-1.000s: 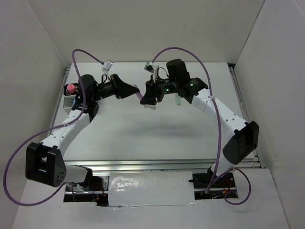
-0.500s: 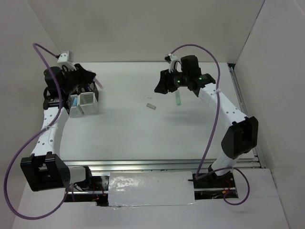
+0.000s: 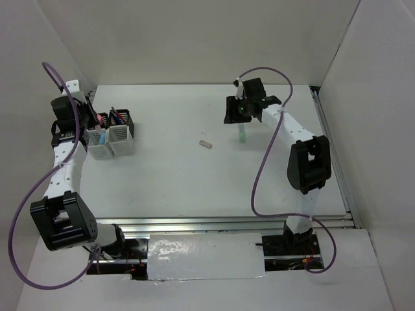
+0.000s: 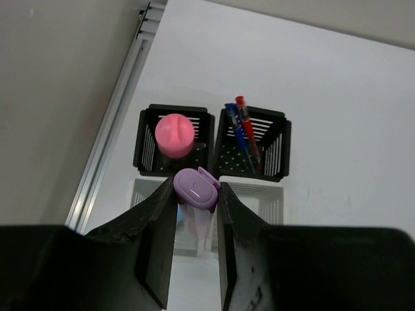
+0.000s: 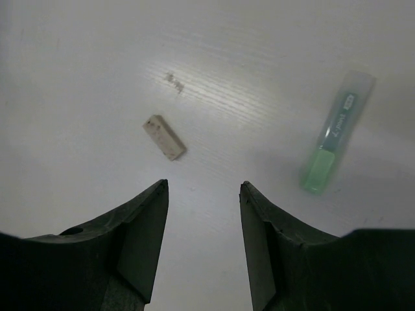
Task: Sort the stationery into containers
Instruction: Place the pen in the storage box.
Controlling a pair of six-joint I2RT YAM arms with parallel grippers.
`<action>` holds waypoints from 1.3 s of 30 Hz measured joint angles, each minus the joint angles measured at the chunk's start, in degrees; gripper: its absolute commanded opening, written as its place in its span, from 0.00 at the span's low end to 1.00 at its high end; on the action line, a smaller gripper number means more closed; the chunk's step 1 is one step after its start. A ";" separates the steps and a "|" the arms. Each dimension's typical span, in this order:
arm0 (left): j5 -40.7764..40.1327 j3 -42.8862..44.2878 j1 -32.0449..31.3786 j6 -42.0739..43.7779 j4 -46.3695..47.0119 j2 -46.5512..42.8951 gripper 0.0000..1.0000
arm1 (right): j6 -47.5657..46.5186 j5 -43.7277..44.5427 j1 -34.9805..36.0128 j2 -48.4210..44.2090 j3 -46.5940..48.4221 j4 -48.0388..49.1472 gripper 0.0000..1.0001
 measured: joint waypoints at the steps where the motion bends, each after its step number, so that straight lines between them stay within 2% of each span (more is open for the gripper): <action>1: -0.37 -0.28 0.28 0.20 -0.07 0.33 0.00 | 0.17 0.72 -0.28 0.81 0.83 0.00 0.55; 10: -1.79 -1.88 1.95 1.25 2.40 2.67 0.00 | 1.68 6.38 -2.27 11.41 10.88 -1.53 0.54; 20: -2.16 -3.08 2.16 1.68 4.39 6.12 0.13 | 2.08 8.55 -2.78 19.54 15.69 -2.78 0.54; 30: -2.19 -4.15 2.16 3.08 5.88 7.19 0.23 | 2.62 11.72 -3.85 21.40 16.24 -2.91 0.55; 36: -2.19 -4.17 2.21 4.11 5.88 8.94 0.45 | 3.23 14.01 -4.04 21.42 16.28 -2.99 0.57; 39: -2.16 -4.13 2.21 4.20 5.79 9.66 0.50 | 3.61 15.43 -3.96 21.94 17.20 -3.67 0.58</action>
